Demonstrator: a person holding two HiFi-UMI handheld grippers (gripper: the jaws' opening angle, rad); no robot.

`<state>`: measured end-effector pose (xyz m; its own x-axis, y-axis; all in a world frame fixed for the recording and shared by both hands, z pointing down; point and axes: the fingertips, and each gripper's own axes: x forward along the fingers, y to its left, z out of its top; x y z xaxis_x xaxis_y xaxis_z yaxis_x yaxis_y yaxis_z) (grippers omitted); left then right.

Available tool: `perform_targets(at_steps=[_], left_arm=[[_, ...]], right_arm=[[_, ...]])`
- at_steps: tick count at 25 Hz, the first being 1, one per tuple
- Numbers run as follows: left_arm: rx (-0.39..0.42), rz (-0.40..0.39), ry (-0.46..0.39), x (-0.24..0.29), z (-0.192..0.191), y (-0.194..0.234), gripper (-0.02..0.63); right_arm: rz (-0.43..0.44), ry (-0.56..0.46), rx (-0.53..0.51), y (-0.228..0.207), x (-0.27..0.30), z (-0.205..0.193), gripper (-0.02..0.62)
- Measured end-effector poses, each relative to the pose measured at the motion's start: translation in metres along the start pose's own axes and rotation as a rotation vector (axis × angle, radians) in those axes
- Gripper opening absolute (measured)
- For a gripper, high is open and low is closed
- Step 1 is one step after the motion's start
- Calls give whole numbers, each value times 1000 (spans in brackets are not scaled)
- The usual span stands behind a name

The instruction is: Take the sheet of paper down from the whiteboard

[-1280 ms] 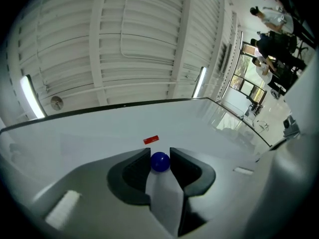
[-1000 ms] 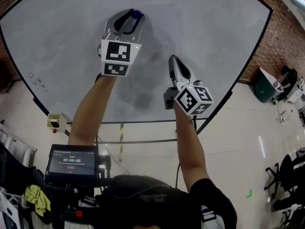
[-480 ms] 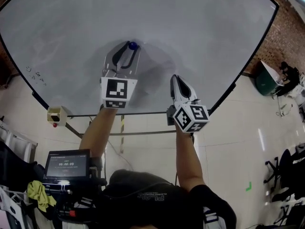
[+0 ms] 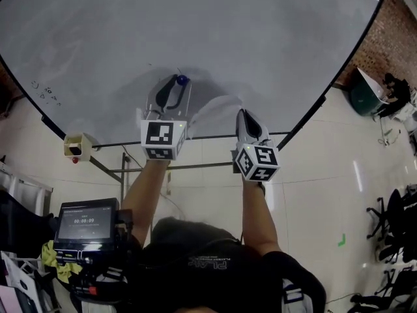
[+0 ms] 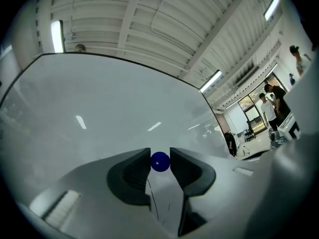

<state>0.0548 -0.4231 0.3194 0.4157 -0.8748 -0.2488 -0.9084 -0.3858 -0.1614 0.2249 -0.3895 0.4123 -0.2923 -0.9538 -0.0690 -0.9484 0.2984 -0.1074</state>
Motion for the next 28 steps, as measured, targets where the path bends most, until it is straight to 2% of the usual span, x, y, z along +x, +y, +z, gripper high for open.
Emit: perform_targets(at_steps=[4, 13, 28], left_arm=[[-28, 3, 47, -19, -20, 5, 123], [-33, -1, 96, -40, -51, 12, 123], [-71, -20, 105, -43, -59, -2, 124]], right_arm=[[-9, 13, -21, 13, -7, -8, 14], [-25, 41, -77, 33, -5, -22, 12], [-30, 43, -94, 37, 2, -17, 12]])
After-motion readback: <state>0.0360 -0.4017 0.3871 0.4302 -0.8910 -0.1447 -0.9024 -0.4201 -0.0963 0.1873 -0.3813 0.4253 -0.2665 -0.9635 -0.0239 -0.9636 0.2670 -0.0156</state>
